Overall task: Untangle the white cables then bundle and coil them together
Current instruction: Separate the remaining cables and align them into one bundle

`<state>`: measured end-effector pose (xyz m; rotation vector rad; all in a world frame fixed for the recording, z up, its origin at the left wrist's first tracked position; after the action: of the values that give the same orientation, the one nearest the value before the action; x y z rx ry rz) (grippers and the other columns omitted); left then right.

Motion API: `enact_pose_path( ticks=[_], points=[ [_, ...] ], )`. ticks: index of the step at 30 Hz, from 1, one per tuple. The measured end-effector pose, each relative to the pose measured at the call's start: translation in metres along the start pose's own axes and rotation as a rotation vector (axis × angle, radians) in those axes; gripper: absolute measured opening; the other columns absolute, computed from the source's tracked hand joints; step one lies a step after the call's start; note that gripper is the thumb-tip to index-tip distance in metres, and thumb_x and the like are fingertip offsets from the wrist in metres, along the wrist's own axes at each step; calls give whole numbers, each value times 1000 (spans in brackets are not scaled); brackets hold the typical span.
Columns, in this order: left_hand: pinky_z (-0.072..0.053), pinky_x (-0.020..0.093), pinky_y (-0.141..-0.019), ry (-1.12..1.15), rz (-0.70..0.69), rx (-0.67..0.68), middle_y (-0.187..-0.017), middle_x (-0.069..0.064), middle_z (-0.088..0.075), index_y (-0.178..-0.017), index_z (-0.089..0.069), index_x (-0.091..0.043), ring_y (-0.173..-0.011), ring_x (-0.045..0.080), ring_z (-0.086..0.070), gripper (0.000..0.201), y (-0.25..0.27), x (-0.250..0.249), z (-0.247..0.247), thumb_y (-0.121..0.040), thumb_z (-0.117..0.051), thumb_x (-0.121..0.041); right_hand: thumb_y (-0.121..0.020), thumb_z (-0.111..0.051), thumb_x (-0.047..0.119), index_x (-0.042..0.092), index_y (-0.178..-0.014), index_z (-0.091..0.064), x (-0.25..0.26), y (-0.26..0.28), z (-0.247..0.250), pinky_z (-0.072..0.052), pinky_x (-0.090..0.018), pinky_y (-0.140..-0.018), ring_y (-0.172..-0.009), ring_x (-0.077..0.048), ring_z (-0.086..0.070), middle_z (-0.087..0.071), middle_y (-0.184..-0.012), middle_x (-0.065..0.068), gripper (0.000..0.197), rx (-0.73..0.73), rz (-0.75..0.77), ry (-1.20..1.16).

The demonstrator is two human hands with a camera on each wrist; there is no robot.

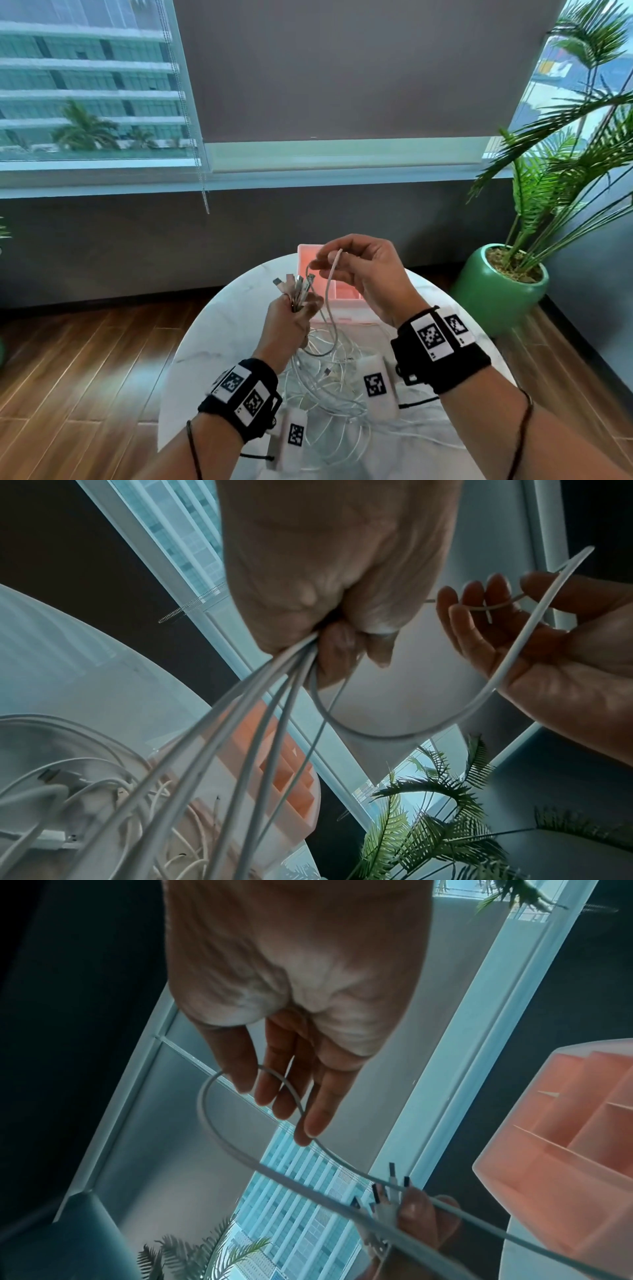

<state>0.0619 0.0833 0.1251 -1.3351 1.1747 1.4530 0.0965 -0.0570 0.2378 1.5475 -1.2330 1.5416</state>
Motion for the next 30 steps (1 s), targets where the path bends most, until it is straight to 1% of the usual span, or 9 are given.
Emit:
enact_pose_path(
  ticks=[4,8,10,12,16,19,23,27,30],
  points=[
    [-26,22,-41,19,53,-5,-49,-4,-33,-84,-60,-8,-42,12,-28,18,-2,6,5,-101,-57,-13,-91,-58,-10,-10,-106,-68,-5,2,7,-59,-42,-87,-102,-39,-70,-70,-109,-27,18,1,-26,-22],
    [-26,20,-39,130,54,11,-50,-8,-31,-89,-58,-7,-43,10,-26,14,-1,2,8,-102,-55,-12,-93,-47,-11,17,-138,-54,-42,2,32,-59,-44,-86,-99,-28,-73,-57,-135,1,53,-137,-57,112],
    [-26,20,-39,189,61,-5,-51,-7,-31,-91,-58,-7,-43,10,-26,13,-2,-2,10,-102,-54,-13,-95,-46,-2,21,-144,-44,-77,12,43,-60,-47,-83,-90,-27,-73,-54,-134,-1,54,-181,-235,163],
    [-24,20,-38,239,59,-11,-54,-7,-28,-92,-56,-7,-44,9,-24,13,-2,-7,11,-103,-54,-14,-95,-52,2,10,-132,-52,-113,31,45,-59,-52,-82,-79,-27,-71,-62,-119,-14,38,-55,-483,293],
    [-23,20,-38,295,35,-32,-53,-8,-27,-90,-54,-9,-43,8,-23,14,-6,-14,16,-103,-53,-13,-100,-57,20,8,-115,-68,-152,62,36,-59,-38,-80,-76,-15,-69,-70,-90,2,22,407,-691,660],
    [-23,19,-37,319,19,-112,-51,-8,-27,-93,-54,-8,-41,8,-23,11,-11,-11,28,-101,-57,-15,-99,-58,25,13,-104,-73,-143,55,40,-53,-26,-66,-79,-15,-67,-75,-94,0,21,379,-589,667],
    [-23,20,-37,334,22,-181,-50,-10,-26,-95,-61,-7,-41,8,-24,16,-14,-3,39,-102,-56,-20,-99,-56,28,23,-95,-76,-91,34,49,-44,-8,-59,-67,8,-60,-74,-83,17,21,255,-321,579],
    [-24,20,-37,330,39,-205,-52,-9,-25,-93,-62,-8,-41,8,-24,21,-11,6,43,-104,-54,-23,-101,-50,4,9,-84,-72,-34,14,89,-47,-19,-67,-67,-9,-63,-71,-71,2,28,-74,-6,486],
    [-24,20,-37,328,59,-219,-55,-6,-25,-91,-63,-7,-41,8,-24,25,-9,12,47,-105,-50,-23,-103,-50,18,14,-87,-70,-9,13,148,-42,-28,-51,-46,-11,-45,-53,-54,8,26,-320,82,465]
  ],
)
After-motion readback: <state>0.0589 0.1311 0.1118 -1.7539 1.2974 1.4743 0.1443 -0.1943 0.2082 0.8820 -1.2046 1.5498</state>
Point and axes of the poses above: each hand's wrist, its own y-axis away from the middle knuckle, its own z-axis out of the back of the hand, x = y × z, the point moved 4 cm from there along -y, towards the middle knuckle
